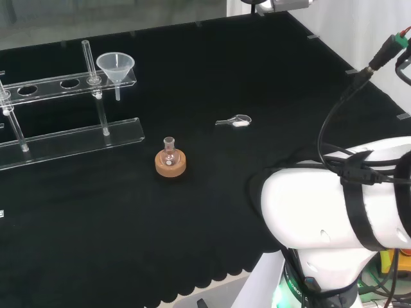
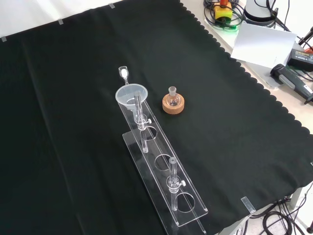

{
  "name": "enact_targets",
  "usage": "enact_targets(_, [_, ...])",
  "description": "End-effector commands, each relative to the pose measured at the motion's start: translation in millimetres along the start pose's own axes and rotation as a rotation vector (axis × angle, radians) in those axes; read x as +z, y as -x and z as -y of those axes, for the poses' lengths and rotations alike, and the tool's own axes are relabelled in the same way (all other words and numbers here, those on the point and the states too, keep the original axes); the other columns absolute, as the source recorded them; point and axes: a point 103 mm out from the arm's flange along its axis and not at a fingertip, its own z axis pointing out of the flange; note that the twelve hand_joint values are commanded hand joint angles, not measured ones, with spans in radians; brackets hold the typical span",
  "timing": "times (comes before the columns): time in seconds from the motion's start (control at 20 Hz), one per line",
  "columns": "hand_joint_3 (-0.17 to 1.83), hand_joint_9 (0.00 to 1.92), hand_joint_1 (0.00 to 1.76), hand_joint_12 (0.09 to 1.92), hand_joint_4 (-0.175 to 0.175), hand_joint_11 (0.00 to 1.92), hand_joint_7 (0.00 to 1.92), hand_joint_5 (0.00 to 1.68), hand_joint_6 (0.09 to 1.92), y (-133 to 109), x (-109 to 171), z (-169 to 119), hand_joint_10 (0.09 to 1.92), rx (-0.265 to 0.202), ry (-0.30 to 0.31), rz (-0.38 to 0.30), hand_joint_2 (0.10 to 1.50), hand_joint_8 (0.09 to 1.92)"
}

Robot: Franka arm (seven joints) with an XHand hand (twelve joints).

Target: Pick up the funnel from the transparent funnel stand.

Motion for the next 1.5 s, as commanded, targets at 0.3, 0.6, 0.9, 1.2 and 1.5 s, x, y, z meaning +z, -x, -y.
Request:
enact_targets(0.3, [0.16,0.00,0.10,0.09,0.044,0.00,0.00,0.00,0.09,-2.9,5.7,-34.5,0.09,0.018,-0.045,-0.001,0.48,0.09])
enact_targets(0.6, [0.15,0.00,0.12,0.09,0.044,0.00,0.00,0.00,0.09,-13.5,16.4,-72.7,0.09,-0.056,-0.020,-0.033,0.50,0.09])
enact_targets(0.9, [0.16,0.00,0.21,0.09,0.037,0.00,0.00,0.00,0.09,-29.1,27.9,-101.7,0.09,-0.130,0.084,-0.130,0.56,0.09])
enact_targets(1.2, [0.11,0.00,0.27,0.09,0.030,0.00,0.00,0.00,0.09,-52.9,46.1,-120.9,0.09,-0.162,0.139,-0.191,0.62,0.09])
enact_targets(1.5, [0.10,0.00,0.28,0.09,0.027,0.00,0.00,0.00,0.09,-81.0,67.9,-140.7,0.09,-0.208,0.095,-0.182,0.62,0.09])
